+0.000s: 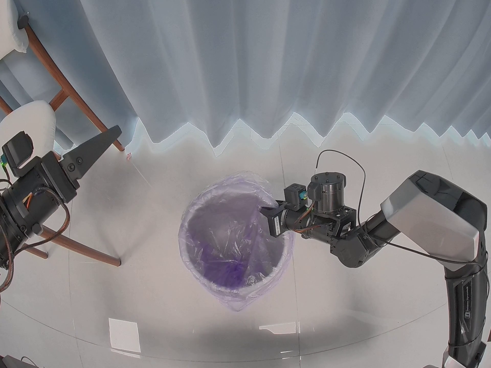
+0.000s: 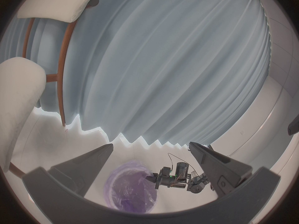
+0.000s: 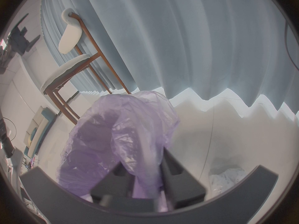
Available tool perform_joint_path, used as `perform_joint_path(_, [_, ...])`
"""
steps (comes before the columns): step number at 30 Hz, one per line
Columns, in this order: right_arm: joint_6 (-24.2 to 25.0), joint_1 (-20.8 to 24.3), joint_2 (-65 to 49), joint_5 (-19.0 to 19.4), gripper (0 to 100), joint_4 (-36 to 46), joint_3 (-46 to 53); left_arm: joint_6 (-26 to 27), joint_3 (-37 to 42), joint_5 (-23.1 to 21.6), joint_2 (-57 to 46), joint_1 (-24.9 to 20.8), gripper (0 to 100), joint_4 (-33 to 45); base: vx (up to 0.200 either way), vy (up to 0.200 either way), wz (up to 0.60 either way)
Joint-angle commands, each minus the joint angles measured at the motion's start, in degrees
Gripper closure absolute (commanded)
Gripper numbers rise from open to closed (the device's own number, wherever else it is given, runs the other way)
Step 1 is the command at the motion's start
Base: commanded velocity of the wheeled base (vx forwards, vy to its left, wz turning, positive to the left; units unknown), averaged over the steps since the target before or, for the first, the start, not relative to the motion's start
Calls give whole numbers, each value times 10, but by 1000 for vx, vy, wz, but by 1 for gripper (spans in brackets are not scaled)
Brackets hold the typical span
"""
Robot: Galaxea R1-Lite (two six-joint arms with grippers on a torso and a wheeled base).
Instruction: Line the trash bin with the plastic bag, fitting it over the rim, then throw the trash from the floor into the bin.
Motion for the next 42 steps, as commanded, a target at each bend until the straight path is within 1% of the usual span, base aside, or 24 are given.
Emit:
perform_joint_path(1, [5,-4,15,2,0,-12,-12,0,5,0,6,-9,0,0,0,0,0])
perform_joint_path(3, [24,-5,12,3,0,-22,-15,0,5,1,6,-11,0,0,0,0,0])
perform_joint_path(5, [69,-7,-9,2,0,-48,-8,0,8,0,6,-14,0,0,0,0,0])
perform_joint_path(7, [99,-9,-40,1,0,-62,10,2,22,1,6,-27,0,0,0,0,0])
perform_joint_path(9, [142,-9,-93,0,0,-75,55,4,39,2,6,-47,0,1,0,0,0])
perform_joint_path(11, [177,-6,-131,0,0,-84,100,5,44,4,7,-54,0,2,0,0,0])
perform_joint_path(12, [203,-3,-163,0,0,-92,142,5,46,6,7,-55,0,16,0,0,0])
perform_joint_path(13, [203,-3,-163,0,0,-92,142,5,46,6,7,-55,0,16,0,0,0])
perform_joint_path(14, [231,-2,-197,0,0,-100,208,12,44,7,6,-55,0,52,0,0,0])
perform_joint_path(16, [235,-4,-203,0,0,-110,269,31,46,8,6,-55,0,92,0,0,0])
perform_joint_path(18, [233,-7,-196,0,0,-125,297,45,46,8,7,-56,0,110,0,0,0])
perform_joint_path(19, [235,-10,-168,-2,0,-174,326,62,46,8,6,-59,0,125,0,0,0])
perform_joint_path(21, [235,-17,-131,-10,0,-259,340,64,46,9,5,-66,0,127,0,0,0])
perform_joint_path(22, [232,-22,-96,-22,0,-336,342,64,48,9,3,-73,0,129,0,0,0])
perform_joint_path(24, [227,-32,-54,-42,0,-424,337,64,52,9,6,-73,0,130,0,0,0])
perform_joint_path(26, [198,-43,-35,-54,0,-424,335,65,58,9,10,-74,0,130,0,0,0])
perform_joint_path(27, [191,-47,-30,-55,0,-419,337,65,59,9,15,-73,0,130,0,0,0])
perform_joint_path(29, [189,-53,-22,-56,0,-424,337,66,60,9,22,-74,0,130,0,0,0])
perform_joint_path(32, [183,-74,-18,-56,0,-424,332,67,62,8,24,-78,0,130,0,0,0])
perform_joint_path(37, [187,-90,-38,-57,0,-424,341,67,70,7,25,-80,0,130,0,0,0])
perform_joint_path(41, [195,-90,-69,-57,0,-424,369,67,71,8,31,-81,0,130,0,0,0])
perform_joint_path(42, [207,-89,-102,-56,0,-424,387,67,71,9,37,-81,0,130,0,0,0])
